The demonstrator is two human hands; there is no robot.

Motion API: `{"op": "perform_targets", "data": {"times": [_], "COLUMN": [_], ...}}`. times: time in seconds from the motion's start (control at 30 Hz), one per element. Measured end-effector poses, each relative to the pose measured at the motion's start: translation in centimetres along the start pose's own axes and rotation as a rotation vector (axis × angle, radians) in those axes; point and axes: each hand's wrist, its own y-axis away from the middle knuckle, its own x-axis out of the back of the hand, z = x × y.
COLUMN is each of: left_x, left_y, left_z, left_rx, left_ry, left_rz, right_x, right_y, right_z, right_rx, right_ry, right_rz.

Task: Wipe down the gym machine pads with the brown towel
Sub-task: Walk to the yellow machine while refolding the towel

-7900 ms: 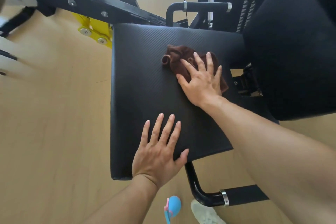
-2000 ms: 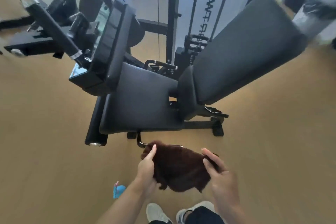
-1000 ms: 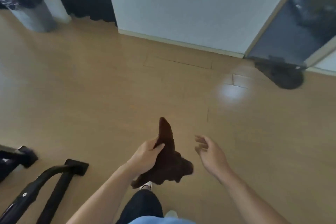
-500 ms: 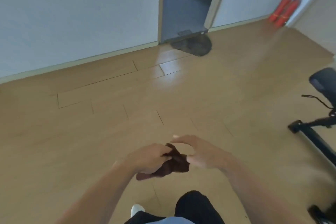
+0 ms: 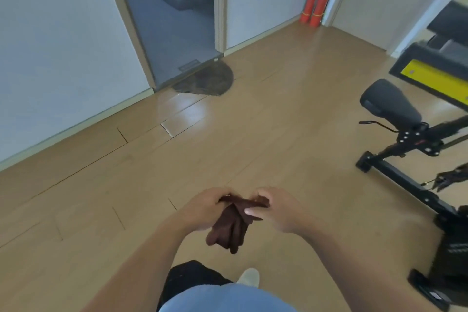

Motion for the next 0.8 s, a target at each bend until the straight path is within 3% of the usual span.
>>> {"op": "perform_targets", "data": {"times": [0.3, 0.57, 0.7, 0.8], "left_x": [0.3, 6.0, 10.3, 12.3], "left_y": [-17.7, -34.9, -43.5, -49.8], "left_z": [6.2, 13.8, 20.3, 24.6], "left_rx": [0.004, -0.057, -0.065, 0.035], "left_ry": [-0.011, 0.242, 0.229, 0.349], "left_rz": [-0.014, 0.015, 0.02, -0.002], "right_x": [16.8, 32.7, 38.4, 42.3], "right_y": [-7.5, -19.2, -25.3, -29.1], "right_z": [3.0, 8.5, 11.1, 12.7], "right_rx": [-0.008, -0.268, -0.375, -0.449], "right_ry": [-0.29, -0.31, -0.542, -0.601], "right_rz": [0.62, 0.934, 1.128, 1.243]}}
